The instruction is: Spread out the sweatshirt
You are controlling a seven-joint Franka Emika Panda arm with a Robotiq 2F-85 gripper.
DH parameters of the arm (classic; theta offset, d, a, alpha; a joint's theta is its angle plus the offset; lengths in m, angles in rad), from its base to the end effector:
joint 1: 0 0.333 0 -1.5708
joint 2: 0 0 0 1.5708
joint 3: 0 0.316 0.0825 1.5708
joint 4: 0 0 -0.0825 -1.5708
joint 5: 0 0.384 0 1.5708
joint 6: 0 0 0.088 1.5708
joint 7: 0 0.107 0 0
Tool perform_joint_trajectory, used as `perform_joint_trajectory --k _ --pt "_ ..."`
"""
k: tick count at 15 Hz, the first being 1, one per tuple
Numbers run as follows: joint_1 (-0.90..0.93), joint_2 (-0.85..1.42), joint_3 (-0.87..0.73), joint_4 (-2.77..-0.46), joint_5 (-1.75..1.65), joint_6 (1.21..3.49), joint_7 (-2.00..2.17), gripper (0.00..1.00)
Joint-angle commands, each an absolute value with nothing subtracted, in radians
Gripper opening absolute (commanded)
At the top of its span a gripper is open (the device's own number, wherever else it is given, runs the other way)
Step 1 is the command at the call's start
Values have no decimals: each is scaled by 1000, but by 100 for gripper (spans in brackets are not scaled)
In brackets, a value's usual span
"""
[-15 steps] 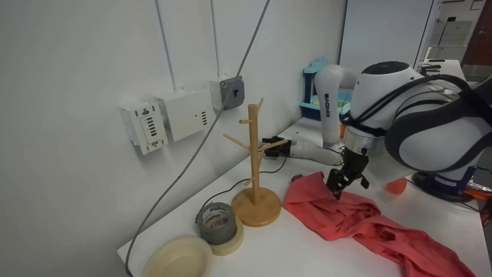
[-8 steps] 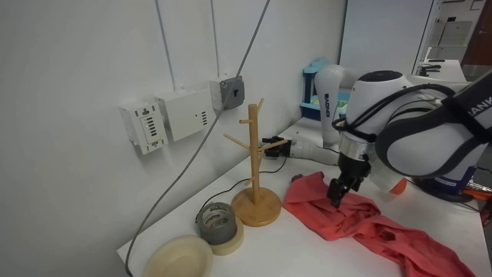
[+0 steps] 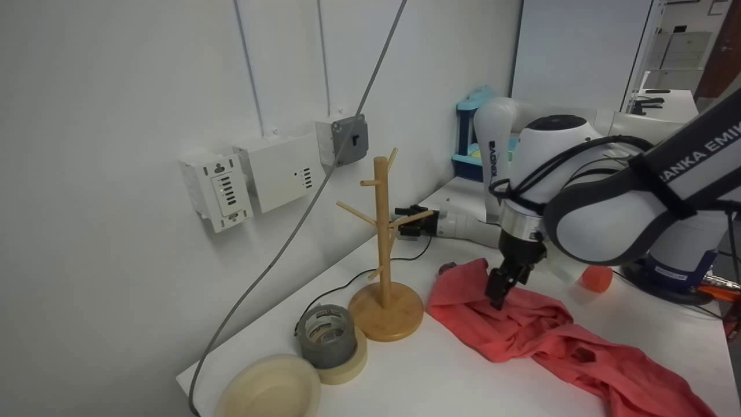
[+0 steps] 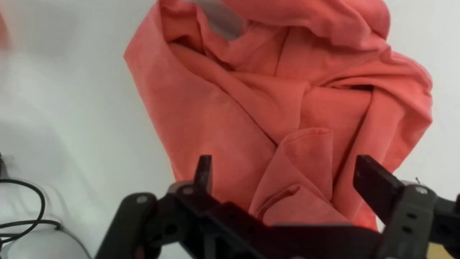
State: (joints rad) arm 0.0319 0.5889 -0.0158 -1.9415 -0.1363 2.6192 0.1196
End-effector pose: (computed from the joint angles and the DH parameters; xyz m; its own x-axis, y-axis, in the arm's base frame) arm 0.6289 0.0136 0.1839 0.9955 0.0182 0.0928 0.0111 -0.9970 0.0761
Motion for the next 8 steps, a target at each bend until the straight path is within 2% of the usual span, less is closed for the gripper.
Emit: perform_joint_trajectory --k 1,4,5,7,8 --pt "5 632 5 -1888 -95 2590 37 100" --pt "10 646 0 -1886 -101 2578 21 99" --pt "11 650 -2 -1884 -103 2575 17 93" --pt "8 658 0 -1879 -102 2572 7 68" --pt "11 662 -3 -1877 -106 2573 6 61"
